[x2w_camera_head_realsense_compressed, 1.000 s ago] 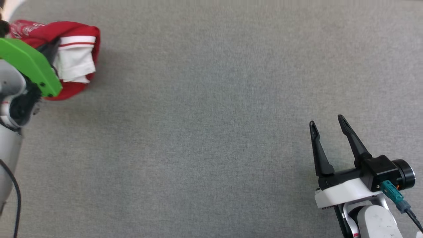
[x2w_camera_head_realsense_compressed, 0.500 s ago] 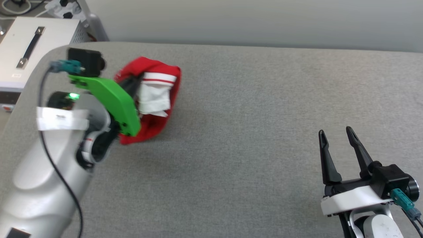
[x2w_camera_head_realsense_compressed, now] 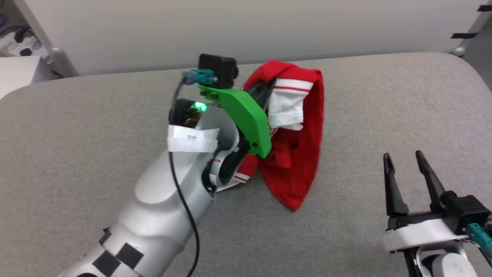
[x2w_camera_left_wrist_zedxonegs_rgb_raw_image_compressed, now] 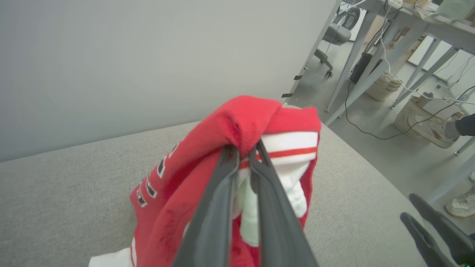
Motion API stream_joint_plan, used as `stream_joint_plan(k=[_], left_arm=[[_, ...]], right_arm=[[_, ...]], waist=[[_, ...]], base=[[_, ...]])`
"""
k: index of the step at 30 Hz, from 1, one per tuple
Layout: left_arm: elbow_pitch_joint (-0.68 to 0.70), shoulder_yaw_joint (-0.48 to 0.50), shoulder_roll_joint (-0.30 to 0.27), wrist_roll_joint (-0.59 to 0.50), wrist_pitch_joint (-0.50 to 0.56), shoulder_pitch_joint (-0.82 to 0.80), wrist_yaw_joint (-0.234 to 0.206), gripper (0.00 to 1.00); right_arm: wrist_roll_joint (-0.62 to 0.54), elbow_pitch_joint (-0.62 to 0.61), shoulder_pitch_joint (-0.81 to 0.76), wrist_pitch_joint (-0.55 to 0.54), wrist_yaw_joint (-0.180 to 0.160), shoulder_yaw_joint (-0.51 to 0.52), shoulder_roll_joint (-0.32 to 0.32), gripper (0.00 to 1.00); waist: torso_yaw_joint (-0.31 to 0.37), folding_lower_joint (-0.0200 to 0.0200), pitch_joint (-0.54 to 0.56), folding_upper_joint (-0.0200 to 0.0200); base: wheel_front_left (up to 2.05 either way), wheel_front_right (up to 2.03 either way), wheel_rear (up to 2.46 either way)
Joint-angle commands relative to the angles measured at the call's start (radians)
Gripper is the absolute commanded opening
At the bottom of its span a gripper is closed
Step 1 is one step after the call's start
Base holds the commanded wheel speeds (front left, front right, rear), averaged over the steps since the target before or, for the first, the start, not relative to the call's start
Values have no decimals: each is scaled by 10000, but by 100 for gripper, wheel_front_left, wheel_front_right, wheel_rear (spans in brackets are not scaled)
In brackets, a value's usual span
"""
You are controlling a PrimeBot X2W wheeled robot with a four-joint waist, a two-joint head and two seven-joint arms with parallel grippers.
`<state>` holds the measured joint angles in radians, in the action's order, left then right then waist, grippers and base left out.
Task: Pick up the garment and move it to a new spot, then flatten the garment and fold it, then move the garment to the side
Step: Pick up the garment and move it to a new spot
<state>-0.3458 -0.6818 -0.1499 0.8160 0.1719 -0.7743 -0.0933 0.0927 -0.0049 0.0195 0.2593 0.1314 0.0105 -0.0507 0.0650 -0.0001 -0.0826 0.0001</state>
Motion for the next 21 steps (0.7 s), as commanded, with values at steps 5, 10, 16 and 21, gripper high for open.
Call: stream_joint_plan(k=[5,10,16,21], left_arm=[[-1046,-828,521,-396,-124,182,114,0],[-1877,-2026,871,-455,184,845,465,0],[-2019,-3176,987,-127,223,1451,717,0],[-1678,-3933,993,354,-223,1399,460,100]], right_arm=[[45,-148,144,24,-7,419,4,100],[84,-144,278,24,-7,726,4,100],[112,-74,359,24,-7,820,4,100],[91,138,361,24,-7,659,5,100]], waist=[[751,1,-449,-1],[1023,1,-718,-1],[1109,1,-811,-1],[1043,1,-687,-1]], base=[[0,0,0],[0,0,0],[0,0,0],[0,0,0]])
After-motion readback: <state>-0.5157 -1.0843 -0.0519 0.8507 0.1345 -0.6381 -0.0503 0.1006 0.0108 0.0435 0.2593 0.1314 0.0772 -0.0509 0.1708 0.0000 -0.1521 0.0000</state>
